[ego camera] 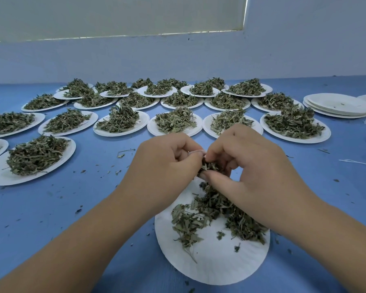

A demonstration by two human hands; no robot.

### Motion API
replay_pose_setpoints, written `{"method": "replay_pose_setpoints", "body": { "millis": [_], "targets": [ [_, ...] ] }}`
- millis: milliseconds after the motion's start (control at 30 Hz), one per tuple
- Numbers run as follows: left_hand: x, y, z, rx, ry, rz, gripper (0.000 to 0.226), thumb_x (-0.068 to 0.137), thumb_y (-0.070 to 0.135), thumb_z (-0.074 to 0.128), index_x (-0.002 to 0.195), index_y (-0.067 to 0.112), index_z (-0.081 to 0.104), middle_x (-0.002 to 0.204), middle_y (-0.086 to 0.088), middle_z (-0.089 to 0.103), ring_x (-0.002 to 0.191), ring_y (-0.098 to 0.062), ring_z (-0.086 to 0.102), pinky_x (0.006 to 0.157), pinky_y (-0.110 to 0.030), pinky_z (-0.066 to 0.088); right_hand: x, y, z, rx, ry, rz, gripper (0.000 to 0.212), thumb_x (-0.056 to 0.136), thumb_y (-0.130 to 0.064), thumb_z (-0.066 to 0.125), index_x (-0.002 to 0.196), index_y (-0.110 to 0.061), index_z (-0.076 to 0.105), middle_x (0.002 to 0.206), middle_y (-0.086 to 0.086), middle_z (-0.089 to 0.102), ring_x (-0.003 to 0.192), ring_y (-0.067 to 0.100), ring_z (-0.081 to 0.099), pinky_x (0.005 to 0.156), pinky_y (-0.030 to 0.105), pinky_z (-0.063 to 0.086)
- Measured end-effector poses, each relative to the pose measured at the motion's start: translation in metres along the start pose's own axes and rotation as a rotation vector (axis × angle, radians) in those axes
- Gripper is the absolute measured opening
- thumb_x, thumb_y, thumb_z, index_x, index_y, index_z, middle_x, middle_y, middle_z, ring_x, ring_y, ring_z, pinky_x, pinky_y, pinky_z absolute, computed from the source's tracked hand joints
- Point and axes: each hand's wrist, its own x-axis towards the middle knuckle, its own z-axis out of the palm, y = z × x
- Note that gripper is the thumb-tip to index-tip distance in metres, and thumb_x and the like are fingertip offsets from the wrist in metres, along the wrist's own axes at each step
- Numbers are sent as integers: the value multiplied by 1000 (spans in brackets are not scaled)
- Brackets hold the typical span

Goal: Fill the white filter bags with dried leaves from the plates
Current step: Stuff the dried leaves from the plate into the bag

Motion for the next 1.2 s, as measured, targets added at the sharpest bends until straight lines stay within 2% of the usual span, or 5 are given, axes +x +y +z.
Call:
{"method": "replay_pose_setpoints", "body": {
  "millis": [400,633,833,967,1200],
  "targets": [
    [0,1,0,-65,-26,-22,16,84,17,65,71,22,71,51,-9,55,46,-10,41,44,-16,32,0,2,2,-84,23,-47,5,78,-23,76,79,-23,70,73,-15,55,65,-6,45,62,11,36],
    [1,4,-3,-89,15,-18,13,78,28,62,71,21,71,44,4,48,41,-7,36,42,-13,30,-2,5,-3,77,-3,-27,15,79,-12,75,87,-24,69,86,-11,59,77,8,59,71,28,51],
    [-3,5,0,-48,-18,1,16,85,14,64,72,21,71,51,-13,53,44,-9,39,43,-13,30,0,4,0,-56,61,-83,14,76,-11,75,76,-22,67,73,-16,55,70,4,50,65,12,37],
    [-2,6,-1,-67,-13,3,14,82,22,63,71,23,71,51,-11,55,44,-10,39,43,-16,31,1,2,2,-49,65,-80,7,79,-18,77,77,-20,71,77,-7,57,78,13,52,66,23,41],
    [4,2,-7,-107,53,-29,14,86,22,65,73,20,72,41,6,43,36,-6,34,39,-14,28,-4,3,-12,69,89,-17,28,79,-46,67,105,-36,64,95,-13,50,85,4,51,73,8,35]
  ]
}}
